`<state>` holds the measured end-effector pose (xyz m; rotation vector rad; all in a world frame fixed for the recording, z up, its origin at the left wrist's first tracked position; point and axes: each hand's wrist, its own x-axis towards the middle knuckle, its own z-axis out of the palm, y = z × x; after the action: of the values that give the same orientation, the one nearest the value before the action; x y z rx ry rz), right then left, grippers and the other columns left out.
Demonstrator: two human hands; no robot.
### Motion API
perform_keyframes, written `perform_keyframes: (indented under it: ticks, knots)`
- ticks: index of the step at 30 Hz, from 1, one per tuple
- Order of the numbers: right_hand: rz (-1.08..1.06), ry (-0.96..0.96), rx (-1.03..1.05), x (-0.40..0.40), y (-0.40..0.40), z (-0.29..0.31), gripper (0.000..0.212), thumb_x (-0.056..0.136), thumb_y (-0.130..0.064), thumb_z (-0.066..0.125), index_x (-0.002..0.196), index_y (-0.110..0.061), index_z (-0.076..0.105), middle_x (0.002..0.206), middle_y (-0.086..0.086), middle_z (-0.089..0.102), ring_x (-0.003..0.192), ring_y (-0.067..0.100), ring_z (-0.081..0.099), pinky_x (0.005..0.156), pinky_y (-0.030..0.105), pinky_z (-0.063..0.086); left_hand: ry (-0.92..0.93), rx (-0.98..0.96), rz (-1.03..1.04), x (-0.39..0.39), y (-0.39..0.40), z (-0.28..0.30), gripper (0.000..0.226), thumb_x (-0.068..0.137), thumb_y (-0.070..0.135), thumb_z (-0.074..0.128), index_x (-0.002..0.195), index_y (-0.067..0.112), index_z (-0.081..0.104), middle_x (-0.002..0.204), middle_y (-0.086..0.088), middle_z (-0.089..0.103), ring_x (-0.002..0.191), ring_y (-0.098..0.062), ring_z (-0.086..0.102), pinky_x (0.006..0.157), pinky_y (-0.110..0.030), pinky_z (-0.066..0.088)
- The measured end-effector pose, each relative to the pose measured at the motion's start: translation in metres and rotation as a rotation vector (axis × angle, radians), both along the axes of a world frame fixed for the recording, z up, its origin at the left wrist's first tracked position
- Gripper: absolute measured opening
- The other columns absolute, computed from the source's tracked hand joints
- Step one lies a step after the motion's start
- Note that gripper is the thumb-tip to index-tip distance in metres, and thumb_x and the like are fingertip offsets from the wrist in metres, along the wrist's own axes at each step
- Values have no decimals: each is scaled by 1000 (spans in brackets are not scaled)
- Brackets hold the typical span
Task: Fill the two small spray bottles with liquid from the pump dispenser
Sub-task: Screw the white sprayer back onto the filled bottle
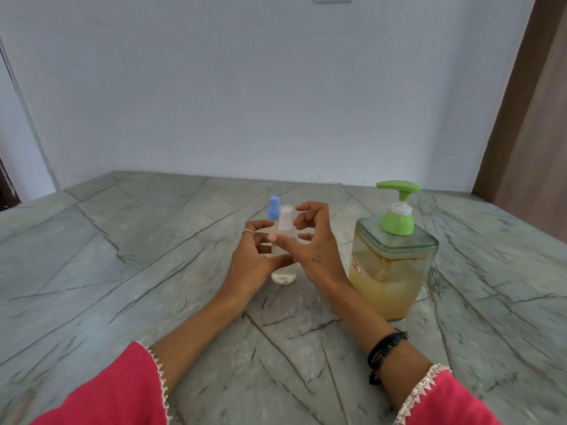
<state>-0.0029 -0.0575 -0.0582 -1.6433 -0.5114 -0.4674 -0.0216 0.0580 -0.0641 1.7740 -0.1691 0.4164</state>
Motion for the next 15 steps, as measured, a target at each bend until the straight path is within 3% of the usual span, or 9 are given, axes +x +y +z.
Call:
perform_keyframes:
  ticks: [3,6,8,11,13,15]
  knots:
    - [116,17,26,-1,-1,-3,48,73,-37,64,116,-34,42,116,-13,55,107,0,53,88,29,47,8,-6,-10,2,1,0,71,63,22,82,122,26,43,103,4,65,90,-5,62,69,-14,45]
    - [179,31,92,0,-4,-4,46,80,-26,59,123,-26,44,114,2,66,104,10,63,84,23,51,7,-3,-13,2,1,-1,72,62,20,82,121,28,42,103,0,65,89,-6,63,66,-12,46]
    - [146,29,92,0,-4,-3,41,82,-23,63,119,-29,45,107,4,70,99,17,66,80,26,53,-2,-3,-9,2,1,-1,71,63,19,82,120,27,41,103,0,65,88,-5,62,64,-8,47]
    - [40,24,56,-1,-1,-1,42,80,-19,74,104,-35,43,96,-1,65,93,16,64,78,33,53,-1,2,8,2,0,-1,72,64,23,81,122,30,39,105,0,63,92,-8,61,73,-16,48]
    - [-9,22,37,-1,2,-1,48,75,-23,80,101,-32,40,95,-1,59,92,15,60,77,29,50,-3,20,22,3,0,-3,73,64,25,82,122,32,38,109,-1,62,98,-14,60,82,-26,49]
    - [-20,19,36,-1,1,-1,54,70,-29,82,104,-27,41,96,-4,55,93,13,56,79,25,48,-2,25,27,3,0,-3,74,63,25,82,121,34,37,109,-2,61,98,-14,59,80,-25,49]
